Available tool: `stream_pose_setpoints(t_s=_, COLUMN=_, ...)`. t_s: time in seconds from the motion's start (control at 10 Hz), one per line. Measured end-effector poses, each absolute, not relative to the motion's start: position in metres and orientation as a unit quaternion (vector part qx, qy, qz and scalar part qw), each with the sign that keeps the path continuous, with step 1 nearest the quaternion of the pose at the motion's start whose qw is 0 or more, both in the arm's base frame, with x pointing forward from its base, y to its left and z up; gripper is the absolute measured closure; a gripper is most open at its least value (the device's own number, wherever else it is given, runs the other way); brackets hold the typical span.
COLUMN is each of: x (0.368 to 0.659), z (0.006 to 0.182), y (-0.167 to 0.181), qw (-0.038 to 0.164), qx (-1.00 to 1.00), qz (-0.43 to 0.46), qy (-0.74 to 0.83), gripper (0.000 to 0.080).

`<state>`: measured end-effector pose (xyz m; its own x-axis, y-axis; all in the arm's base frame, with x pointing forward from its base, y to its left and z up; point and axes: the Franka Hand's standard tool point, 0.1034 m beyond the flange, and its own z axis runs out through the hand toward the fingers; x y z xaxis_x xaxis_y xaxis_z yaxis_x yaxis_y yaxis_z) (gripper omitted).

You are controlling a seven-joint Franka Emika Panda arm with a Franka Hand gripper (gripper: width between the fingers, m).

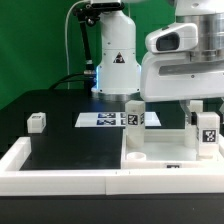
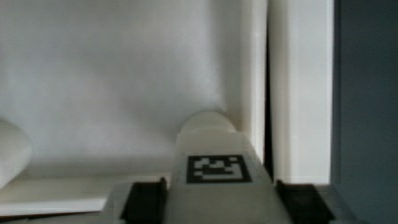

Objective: Assemble square table

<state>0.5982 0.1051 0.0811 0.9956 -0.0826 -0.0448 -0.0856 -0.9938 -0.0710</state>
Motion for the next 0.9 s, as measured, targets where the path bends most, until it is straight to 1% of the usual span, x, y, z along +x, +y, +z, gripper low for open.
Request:
stream_pose_setpoints(t_s=0.5, x=0.5984, z=0.081, y=0.104, qw=0.036, qx=-0.997, qz=0.021, qy=0.06, gripper=0.0509)
stream_pose_setpoints(t_s=0.6, x=0.5983, z=0.0809, y=0.1044, qw=0.036, qx=-0.996, qz=0.022, qy=0.084, gripper=0.0509)
stream_pose_setpoints(t_s=0.9, x=0.5979, z=0.0795, y=0.1126, qw=0.032, qx=-0.964, qz=0.017, qy=0.262, gripper=0.0509)
